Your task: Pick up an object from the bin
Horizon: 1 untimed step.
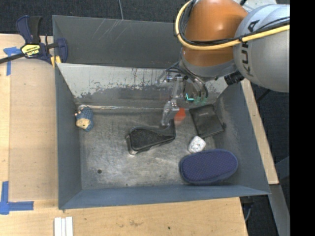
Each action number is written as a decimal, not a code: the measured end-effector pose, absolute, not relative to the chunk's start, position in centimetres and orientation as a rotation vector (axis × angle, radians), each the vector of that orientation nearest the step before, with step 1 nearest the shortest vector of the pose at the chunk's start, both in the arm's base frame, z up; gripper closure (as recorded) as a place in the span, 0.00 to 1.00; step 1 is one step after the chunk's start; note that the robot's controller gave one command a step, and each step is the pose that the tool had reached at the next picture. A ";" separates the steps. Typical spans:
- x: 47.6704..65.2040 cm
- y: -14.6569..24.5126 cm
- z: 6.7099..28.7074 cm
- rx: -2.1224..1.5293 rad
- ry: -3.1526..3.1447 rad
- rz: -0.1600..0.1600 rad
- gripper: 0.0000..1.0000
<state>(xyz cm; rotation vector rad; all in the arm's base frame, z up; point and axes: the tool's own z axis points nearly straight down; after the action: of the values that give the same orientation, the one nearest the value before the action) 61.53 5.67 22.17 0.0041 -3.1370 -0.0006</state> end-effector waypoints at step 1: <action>59.3 8.1 11.6 0.059 -3.152 0.000 0.00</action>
Offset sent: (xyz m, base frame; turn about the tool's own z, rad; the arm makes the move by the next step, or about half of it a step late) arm -0.0356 0.0329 -0.1517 -0.0437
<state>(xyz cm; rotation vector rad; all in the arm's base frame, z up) 59.30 8.09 11.60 0.0590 -3.1517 -0.0004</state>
